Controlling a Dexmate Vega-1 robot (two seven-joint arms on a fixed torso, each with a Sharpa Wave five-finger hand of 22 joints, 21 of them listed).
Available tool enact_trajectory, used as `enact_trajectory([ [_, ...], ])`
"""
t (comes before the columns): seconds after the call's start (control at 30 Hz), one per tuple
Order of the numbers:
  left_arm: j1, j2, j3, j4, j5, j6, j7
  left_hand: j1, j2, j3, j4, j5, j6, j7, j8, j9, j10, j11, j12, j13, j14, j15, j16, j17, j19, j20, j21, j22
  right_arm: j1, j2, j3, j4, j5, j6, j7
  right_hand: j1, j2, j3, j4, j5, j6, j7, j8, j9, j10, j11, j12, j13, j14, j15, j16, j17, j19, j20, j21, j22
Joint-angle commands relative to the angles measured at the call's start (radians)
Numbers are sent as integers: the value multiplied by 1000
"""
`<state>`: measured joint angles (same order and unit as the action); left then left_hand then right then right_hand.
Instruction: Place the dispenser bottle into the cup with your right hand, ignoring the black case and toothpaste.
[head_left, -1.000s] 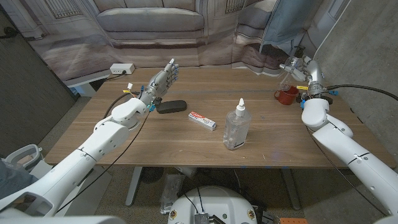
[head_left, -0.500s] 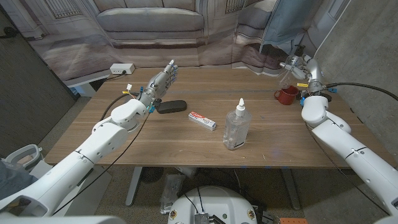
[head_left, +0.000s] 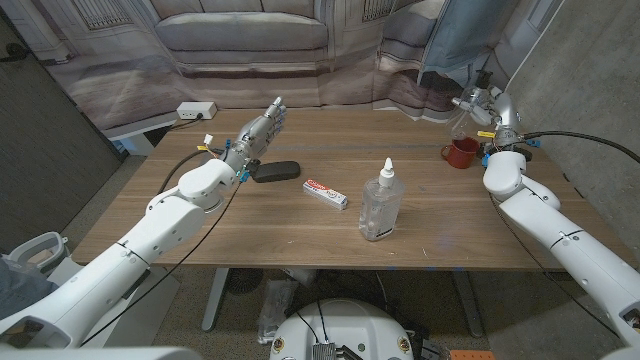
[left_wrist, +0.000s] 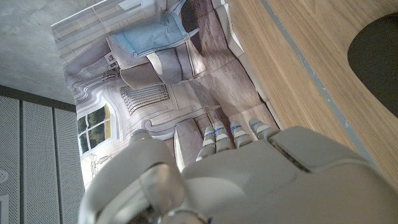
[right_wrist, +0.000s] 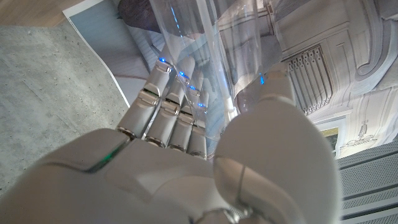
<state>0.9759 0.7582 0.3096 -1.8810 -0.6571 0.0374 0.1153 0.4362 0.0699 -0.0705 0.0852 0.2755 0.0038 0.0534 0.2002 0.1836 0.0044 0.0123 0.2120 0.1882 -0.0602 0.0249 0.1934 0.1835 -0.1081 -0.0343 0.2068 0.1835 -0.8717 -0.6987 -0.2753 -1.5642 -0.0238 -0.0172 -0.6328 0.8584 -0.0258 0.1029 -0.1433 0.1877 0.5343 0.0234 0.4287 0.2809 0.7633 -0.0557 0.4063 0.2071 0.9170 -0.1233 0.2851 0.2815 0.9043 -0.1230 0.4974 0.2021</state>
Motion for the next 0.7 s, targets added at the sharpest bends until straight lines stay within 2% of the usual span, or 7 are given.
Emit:
enact_trajectory([
  [0.03,15,14,-10,-34,4,20,21,2,5,-5,4,1,6,4,0,5,7,2,-4,4,-3,-1,-2,3,-10,0,-2,4,47,12,-27,73,-13,36,-22,100,146,47,19,5,158,-144,3,4,83,-77,-7,4,15,-99,6,2,-8,-76,9,4],
  [0.4,34,8,-20,-7,21,-67,-18,2,5,-8,4,0,10,1,1,5,11,1,-3,4,3,-6,0,3,-9,0,-1,4,97,45,-57,165,-5,74,-38,102,148,49,18,4,160,-147,2,4,83,-77,-10,5,13,-99,3,3,-12,-77,9,5],
  [0.7,40,22,-31,-19,19,-56,-18,2,5,-10,4,1,13,-2,2,5,14,-2,-2,4,4,-7,0,3,-7,-1,0,4,117,39,-73,181,-10,57,-42,102,147,49,18,4,161,-147,2,4,83,-77,-12,6,9,-97,0,4,-15,-77,9,5],
])
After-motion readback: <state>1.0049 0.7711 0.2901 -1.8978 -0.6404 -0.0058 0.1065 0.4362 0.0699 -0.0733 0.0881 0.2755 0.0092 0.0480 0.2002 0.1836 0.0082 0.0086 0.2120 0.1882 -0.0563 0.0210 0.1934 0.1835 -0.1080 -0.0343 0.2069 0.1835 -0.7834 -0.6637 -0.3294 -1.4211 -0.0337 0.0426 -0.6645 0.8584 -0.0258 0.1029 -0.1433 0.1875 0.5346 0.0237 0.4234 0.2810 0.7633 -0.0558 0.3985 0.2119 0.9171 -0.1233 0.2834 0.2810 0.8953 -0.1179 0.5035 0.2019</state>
